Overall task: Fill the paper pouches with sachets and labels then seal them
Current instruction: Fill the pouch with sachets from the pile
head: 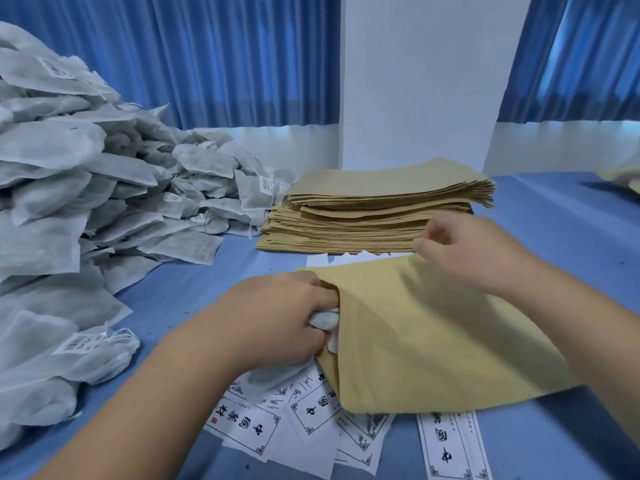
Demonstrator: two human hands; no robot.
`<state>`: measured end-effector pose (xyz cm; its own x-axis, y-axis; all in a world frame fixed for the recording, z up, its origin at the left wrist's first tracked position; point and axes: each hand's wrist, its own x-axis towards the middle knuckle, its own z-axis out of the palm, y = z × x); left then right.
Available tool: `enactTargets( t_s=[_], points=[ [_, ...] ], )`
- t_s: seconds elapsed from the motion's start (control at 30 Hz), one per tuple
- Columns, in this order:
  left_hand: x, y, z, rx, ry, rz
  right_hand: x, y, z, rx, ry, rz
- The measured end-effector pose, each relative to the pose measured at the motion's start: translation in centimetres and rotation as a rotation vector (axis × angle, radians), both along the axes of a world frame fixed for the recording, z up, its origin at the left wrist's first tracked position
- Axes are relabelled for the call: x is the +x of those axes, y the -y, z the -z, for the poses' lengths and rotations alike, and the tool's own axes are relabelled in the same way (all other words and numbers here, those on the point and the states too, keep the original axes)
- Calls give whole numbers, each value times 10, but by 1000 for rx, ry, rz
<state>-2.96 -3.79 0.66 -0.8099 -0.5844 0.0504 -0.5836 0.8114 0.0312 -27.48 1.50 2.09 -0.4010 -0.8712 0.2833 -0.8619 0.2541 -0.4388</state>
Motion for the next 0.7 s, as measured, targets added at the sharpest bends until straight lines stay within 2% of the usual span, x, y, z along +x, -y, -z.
enactTargets(
  t_s=[0.13,0.27,0.4,0.57,0.7],
  points=[
    [0,-2,1,49,79,13,-38,-20,44,105,-111,148],
    [-5,-11,2,-13,186,-19,-40,-19,60,108,49,101],
    [-15,-20,2,-152,337,-58,-33,-14,65,89,76,83],
    [-16,-19,7,-153,285,-54,-37,-14,65,12,134,59],
    [-9,-13,5,5,151,-27,-41,-16,66,-124,248,75]
  ],
)
